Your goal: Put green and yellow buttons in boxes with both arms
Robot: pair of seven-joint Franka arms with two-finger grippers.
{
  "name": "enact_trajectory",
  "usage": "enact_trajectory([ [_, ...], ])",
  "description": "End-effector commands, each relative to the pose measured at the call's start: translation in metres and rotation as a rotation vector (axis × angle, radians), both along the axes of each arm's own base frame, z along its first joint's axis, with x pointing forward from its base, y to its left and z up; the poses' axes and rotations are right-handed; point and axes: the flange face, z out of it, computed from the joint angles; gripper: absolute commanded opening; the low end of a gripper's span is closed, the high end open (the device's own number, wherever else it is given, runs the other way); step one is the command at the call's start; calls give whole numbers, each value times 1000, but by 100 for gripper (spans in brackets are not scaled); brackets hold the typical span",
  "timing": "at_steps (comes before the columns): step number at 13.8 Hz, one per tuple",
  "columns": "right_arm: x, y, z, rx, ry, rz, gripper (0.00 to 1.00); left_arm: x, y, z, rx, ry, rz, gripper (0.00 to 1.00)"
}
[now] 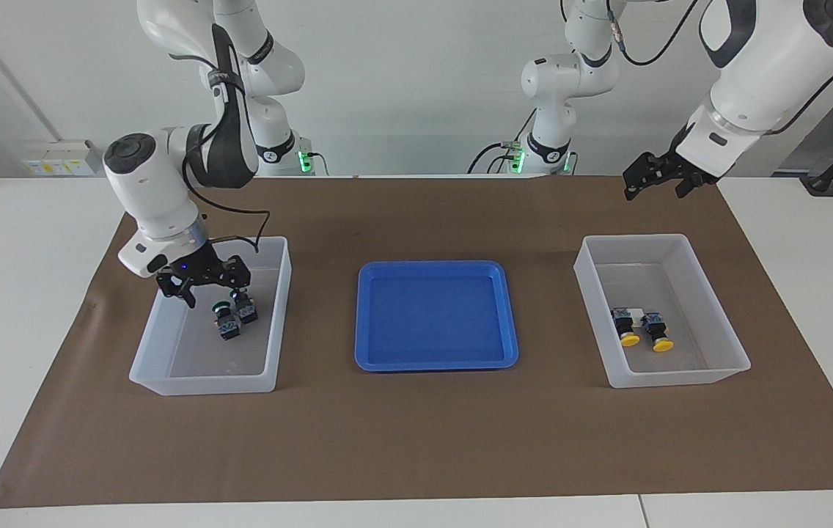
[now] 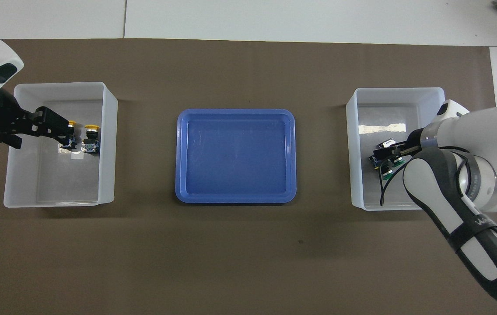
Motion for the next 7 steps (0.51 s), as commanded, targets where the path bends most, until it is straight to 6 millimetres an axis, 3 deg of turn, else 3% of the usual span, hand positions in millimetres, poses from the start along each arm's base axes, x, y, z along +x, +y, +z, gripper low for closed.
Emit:
enact_trajectory([
  [1,8,0,57,-45,-7,-71,100,-22,-6,-8,32,7,-4,100],
  [4,9,-1,116,-25,13,-146,100,-28,-10,-29,36,-27,-8,100],
  [7,-10,-10,174,-26,66,-182,100,-33,-6,-34,39,-30,-6,100],
])
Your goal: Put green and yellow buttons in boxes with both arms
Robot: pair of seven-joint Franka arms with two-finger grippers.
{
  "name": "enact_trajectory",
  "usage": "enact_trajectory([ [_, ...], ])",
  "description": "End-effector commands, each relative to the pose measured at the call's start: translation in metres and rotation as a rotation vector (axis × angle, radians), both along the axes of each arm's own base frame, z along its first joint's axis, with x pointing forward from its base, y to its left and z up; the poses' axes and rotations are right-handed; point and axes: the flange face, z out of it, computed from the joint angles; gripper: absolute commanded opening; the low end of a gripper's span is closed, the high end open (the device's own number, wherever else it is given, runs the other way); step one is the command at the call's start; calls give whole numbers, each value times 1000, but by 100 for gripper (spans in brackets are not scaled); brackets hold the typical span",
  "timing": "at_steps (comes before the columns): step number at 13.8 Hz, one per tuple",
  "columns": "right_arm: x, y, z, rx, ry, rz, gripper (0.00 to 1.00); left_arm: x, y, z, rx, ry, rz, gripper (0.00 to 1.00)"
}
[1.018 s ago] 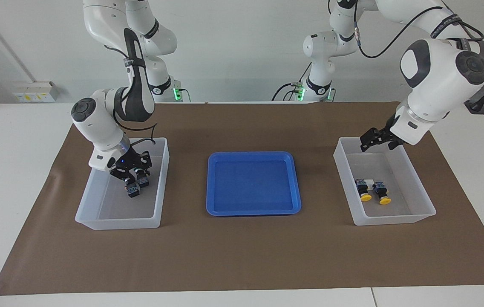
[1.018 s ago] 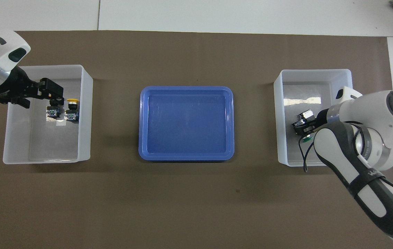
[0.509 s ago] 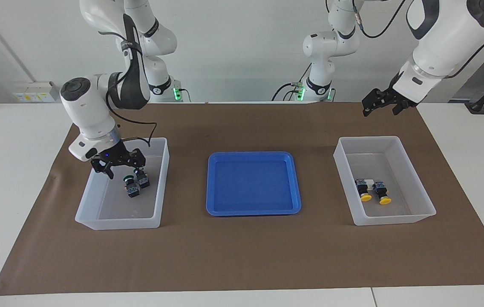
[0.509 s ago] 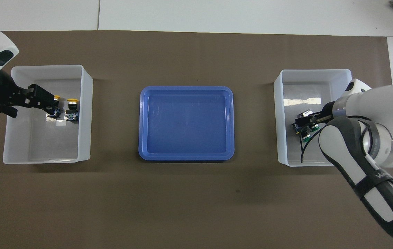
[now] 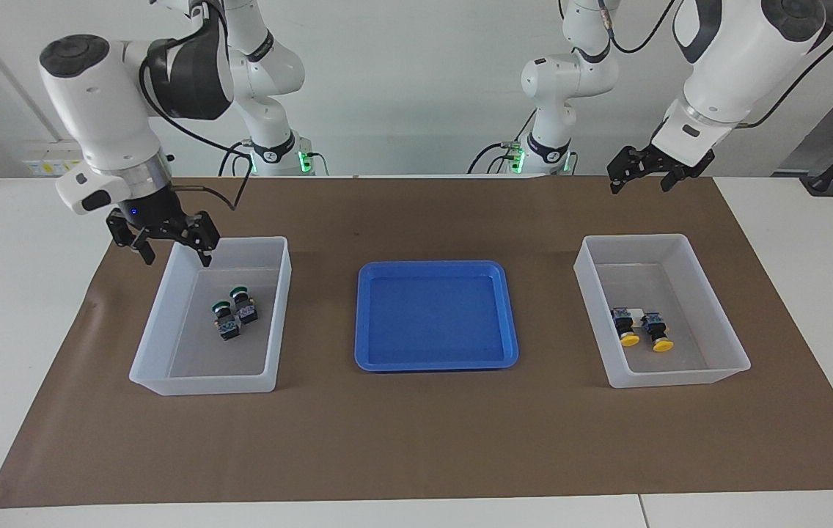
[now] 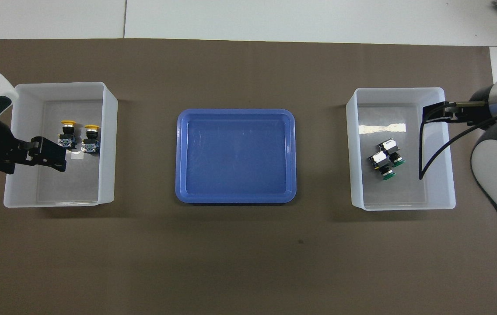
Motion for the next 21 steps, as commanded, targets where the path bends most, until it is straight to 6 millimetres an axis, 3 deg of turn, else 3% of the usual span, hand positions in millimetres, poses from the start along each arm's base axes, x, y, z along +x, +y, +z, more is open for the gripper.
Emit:
enact_trajectory([
  [1,-14,-8,42,-5,61,-43,100,-12,3,2,21,-33,2,100],
  [4,-25,-16,48,21,98,-65,100,-12,-1,2,18,-36,-9,100],
  [9,-28,-2,56,-32,97,-24,100,-3,0,5,9,-92,-2,100],
  [12,-40,10,82,-21,120,-6,100,1,-6,14,-8,-116,-4,100],
  [14,-42,4,84,-19,111,-1,100,-4,-42,16,-12,-127,-65,100],
  [17,-46,3,78,-17,125,-2,100,-6,-61,19,-19,-143,-100,100],
  [21,-48,2,78,-17,125,-3,100,9,-37,23,-26,-149,-59,100],
])
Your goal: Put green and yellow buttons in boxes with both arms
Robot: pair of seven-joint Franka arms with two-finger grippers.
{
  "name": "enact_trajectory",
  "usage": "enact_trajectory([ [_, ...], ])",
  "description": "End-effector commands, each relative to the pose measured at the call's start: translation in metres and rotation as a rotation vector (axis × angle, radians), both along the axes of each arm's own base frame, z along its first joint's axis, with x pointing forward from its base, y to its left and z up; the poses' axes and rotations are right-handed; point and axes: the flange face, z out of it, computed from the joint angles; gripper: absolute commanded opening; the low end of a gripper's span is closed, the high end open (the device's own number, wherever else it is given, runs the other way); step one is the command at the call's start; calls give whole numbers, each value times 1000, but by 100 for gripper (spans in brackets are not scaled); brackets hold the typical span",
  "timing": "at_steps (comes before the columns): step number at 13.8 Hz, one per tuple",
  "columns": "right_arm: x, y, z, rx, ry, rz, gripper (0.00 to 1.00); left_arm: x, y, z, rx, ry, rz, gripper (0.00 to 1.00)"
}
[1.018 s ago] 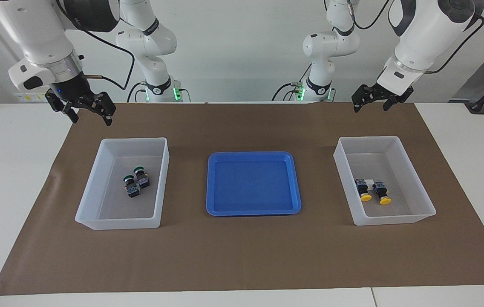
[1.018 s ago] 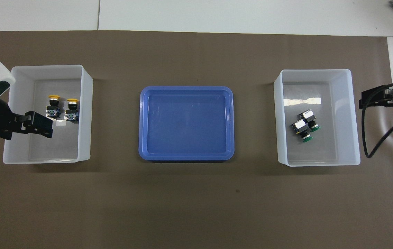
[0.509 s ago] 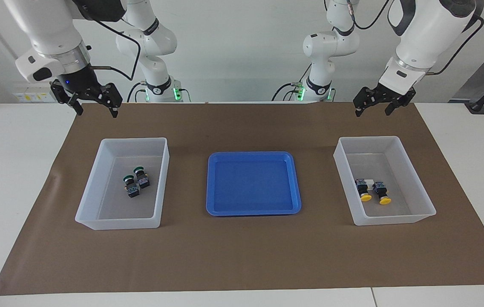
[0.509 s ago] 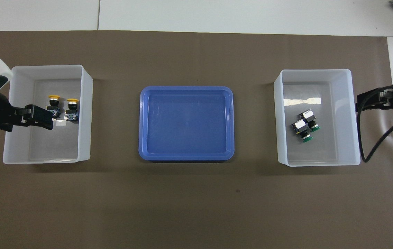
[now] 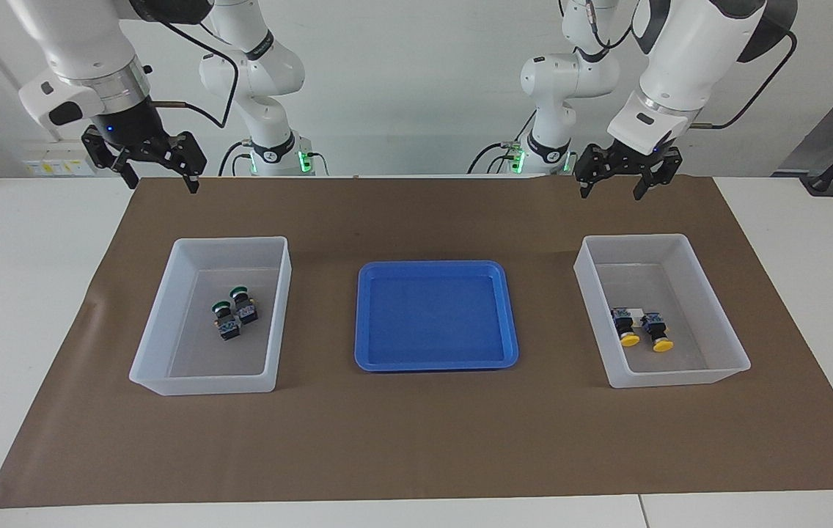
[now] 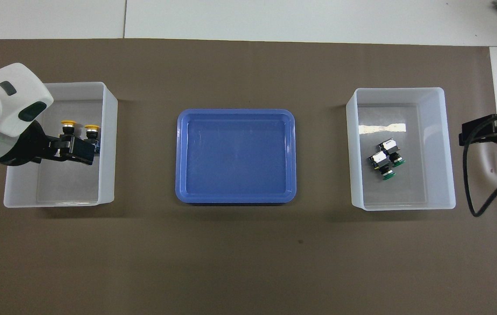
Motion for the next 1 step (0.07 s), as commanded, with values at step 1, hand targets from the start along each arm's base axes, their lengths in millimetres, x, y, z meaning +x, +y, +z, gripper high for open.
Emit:
enact_trajectory([
  [1,-6,-4,-1,-4,8,3,100,9,18,7,-4,-8,31,100],
])
